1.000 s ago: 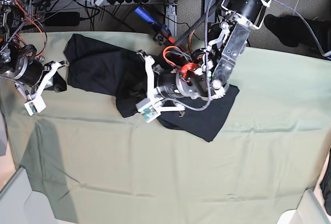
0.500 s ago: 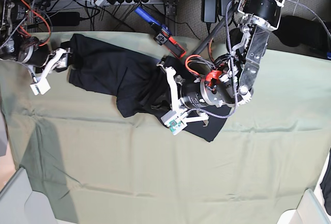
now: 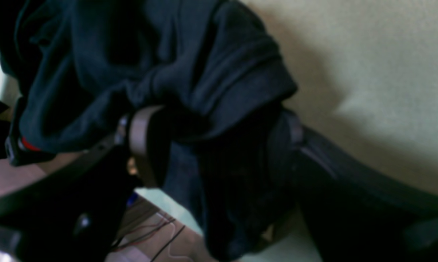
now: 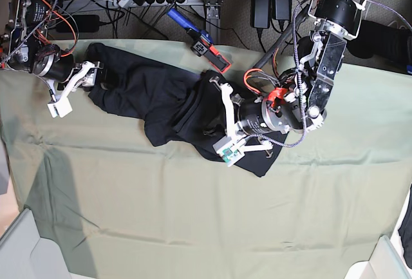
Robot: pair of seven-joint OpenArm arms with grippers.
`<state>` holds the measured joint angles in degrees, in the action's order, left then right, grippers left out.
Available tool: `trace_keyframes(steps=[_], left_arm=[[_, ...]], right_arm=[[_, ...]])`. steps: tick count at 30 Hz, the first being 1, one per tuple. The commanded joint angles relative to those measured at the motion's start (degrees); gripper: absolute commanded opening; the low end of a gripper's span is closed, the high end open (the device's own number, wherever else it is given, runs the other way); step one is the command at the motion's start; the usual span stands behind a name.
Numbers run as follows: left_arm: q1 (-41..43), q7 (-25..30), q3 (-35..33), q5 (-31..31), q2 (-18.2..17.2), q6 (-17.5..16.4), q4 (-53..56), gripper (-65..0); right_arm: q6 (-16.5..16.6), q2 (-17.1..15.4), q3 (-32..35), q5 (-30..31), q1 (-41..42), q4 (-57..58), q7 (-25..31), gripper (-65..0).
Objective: Fold the T-shirt properly
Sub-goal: 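Lay the folded half onto the strip and release with the left gripper, then lift the strip end with the right gripper and fold it over the bundle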
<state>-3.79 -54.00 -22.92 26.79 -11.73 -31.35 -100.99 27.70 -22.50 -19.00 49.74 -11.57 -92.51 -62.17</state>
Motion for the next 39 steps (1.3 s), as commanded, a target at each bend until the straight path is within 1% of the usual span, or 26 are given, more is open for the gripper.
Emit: trace_keyframes(steps=[1, 2, 3, 6, 7, 11, 13, 15, 16, 18, 26, 29, 31, 33, 35, 39], left_arm=[[-1.0, 1.1, 0.1, 0.8, 0.1, -1.0, -1.2, -65.0], [-1.0, 1.1, 0.1, 0.8, 0.1, -1.0, -1.2, -65.0], [-1.0, 1.1, 0.1, 0.8, 0.1, -1.0, -1.2, -65.0], [-1.0, 1.1, 0.1, 0.8, 0.1, -1.0, -1.2, -65.0], [-1.0, 1.1, 0.1, 0.8, 0.1, -1.0, -1.2, -65.0], [-1.0, 1.3, 1.6, 0.8, 0.1, -1.1, -1.3, -65.0], [-1.0, 1.3, 4.1, 0.8, 0.1, -1.1, -1.7, -65.0], [-1.1, 1.3, 7.0, 0.8, 0.1, -1.1, -2.1, -65.0], [-1.1, 1.2, 8.2, 0.8, 0.1, -1.3, -2.1, -65.0], [-1.1, 1.2, 10.2, 0.9, 0.1, -2.9, -2.1, -65.0], [-1.1, 1.0, 10.7, 1.5, -2.6, -3.0, -2.1, -65.0], [-1.0, 0.9, 10.7, 1.7, -3.6, -3.0, -2.1, -65.0], [-0.7, -0.3, 10.7, 1.7, -4.1, -3.0, -2.1, -65.0], [-0.1, -2.0, 10.7, 1.6, -4.5, -3.0, -2.1, -65.0], [1.0, -2.6, 10.7, 1.5, -6.2, -3.0, -2.1, -65.0], [4.7, -2.6, 10.7, 1.5, -10.4, -3.0, -2.1, -65.0]], right_arm=[[1.6, -0.5, -0.2, 0.7, 0.3, -0.6, 0.3, -23.5], [1.6, -0.5, -0.2, 0.5, 0.3, -0.6, 0.4, -28.2], [1.6, -0.5, -0.2, 0.4, 0.3, -0.6, 0.5, -35.7], [1.6, -0.5, -0.2, 0.4, 0.3, -0.6, 0.5, -61.4], [1.6, -0.5, -0.2, 0.3, 0.3, -0.6, 0.5, -65.0], [1.6, -0.5, -0.4, -1.5, 0.4, -0.7, 1.0, -65.0], [1.6, -0.7, -1.3, -2.5, 0.4, -0.7, 1.6, -65.0], [1.6, -1.5, -2.9, -3.3, 0.4, -0.7, 2.5, -65.0], [1.6, -2.2, -3.9, -3.6, 0.5, -0.7, 2.8, -65.0], [1.6, -4.0, -6.1, -4.3, 0.4, -0.6, 3.5, -65.0], [1.6, -12.3, -13.4, -4.5, 0.4, -0.6, 3.7, -65.0], [1.6, -14.6, -15.1, -4.1, 0.5, -0.6, 3.7, -65.0], [1.5, -15.6, -15.6, -1.7, 0.5, -0.6, 3.6, -65.0], [1.6, -15.7, -15.6, 1.0, 1.0, -0.9, 2.3, -65.0], [1.8, -14.7, -15.6, 3.5, 1.9, -1.6, 1.0, -65.0], [2.5, -10.6, -15.6, 4.9, 3.7, -6.6, -0.1, -65.0]])
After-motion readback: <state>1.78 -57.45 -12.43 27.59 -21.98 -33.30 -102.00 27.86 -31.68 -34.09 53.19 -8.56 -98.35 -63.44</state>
